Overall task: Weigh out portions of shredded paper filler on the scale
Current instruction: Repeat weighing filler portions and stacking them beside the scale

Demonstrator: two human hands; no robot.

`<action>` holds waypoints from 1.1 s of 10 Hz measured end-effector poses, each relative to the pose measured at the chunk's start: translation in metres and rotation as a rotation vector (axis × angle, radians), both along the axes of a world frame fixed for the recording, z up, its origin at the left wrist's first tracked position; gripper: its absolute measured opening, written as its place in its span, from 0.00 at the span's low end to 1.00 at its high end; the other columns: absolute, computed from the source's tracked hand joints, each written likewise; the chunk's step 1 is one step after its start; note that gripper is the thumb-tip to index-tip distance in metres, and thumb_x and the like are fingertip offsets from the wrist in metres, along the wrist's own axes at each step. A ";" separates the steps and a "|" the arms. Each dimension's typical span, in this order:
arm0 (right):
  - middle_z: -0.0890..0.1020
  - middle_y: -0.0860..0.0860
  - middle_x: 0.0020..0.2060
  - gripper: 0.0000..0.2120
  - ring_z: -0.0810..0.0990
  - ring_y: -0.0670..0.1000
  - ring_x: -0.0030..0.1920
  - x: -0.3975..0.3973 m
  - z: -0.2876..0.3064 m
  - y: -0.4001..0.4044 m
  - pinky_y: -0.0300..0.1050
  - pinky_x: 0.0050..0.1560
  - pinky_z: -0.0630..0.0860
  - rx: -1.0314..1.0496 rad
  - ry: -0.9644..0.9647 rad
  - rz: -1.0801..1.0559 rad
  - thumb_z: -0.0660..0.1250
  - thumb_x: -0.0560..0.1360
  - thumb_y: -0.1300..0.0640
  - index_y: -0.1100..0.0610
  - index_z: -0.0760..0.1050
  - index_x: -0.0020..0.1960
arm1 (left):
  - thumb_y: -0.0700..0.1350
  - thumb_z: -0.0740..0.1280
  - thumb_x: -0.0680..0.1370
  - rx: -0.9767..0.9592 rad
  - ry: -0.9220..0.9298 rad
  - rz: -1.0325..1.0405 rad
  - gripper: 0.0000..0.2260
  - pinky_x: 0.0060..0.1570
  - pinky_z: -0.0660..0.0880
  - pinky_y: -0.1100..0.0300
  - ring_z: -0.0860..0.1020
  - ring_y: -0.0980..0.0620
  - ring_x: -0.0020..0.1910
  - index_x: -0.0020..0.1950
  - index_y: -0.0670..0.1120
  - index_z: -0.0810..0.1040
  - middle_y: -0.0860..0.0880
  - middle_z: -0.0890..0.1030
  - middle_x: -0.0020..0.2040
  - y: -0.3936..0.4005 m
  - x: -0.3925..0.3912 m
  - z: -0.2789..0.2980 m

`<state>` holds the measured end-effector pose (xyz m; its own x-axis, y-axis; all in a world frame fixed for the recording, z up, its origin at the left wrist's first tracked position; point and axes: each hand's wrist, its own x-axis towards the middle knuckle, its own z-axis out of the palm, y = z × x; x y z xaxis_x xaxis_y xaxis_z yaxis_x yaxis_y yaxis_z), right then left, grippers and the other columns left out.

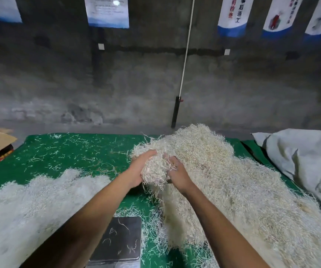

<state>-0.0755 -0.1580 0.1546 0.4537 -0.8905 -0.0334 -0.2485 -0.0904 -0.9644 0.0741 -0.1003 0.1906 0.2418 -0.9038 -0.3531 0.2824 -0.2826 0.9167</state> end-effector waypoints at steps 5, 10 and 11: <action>0.77 0.55 0.39 0.28 0.68 0.48 0.29 0.039 -0.094 0.090 0.41 0.29 0.69 0.276 -0.025 -0.249 0.60 0.81 0.70 0.62 0.60 0.80 | 0.42 0.75 0.75 0.102 0.004 0.302 0.14 0.55 0.81 0.43 0.83 0.38 0.54 0.58 0.39 0.80 0.36 0.81 0.61 0.145 0.072 -0.093; 0.75 0.53 0.36 0.17 0.73 0.48 0.31 0.040 -0.126 0.121 0.45 0.36 0.77 0.557 -0.221 -0.086 0.72 0.76 0.55 0.67 0.77 0.57 | 0.33 0.66 0.80 0.107 -0.632 0.020 0.27 0.28 0.72 0.72 0.69 0.56 0.27 0.78 0.47 0.67 0.36 0.71 0.74 0.197 0.109 -0.152; 0.80 0.58 0.40 0.18 0.75 0.51 0.32 0.038 -0.142 0.122 0.46 0.36 0.76 0.448 0.045 -0.100 0.70 0.79 0.50 0.67 0.77 0.54 | 0.32 0.67 0.80 0.154 -0.620 0.006 0.26 0.31 0.75 0.70 0.79 0.49 0.33 0.78 0.42 0.67 0.35 0.69 0.75 0.204 0.115 -0.165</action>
<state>-0.0371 -0.0361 0.0123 0.3555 -0.8233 -0.4425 -0.2771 0.3593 -0.8911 0.1888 0.1037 0.0260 0.4479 -0.8517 -0.2718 -0.2859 -0.4245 0.8591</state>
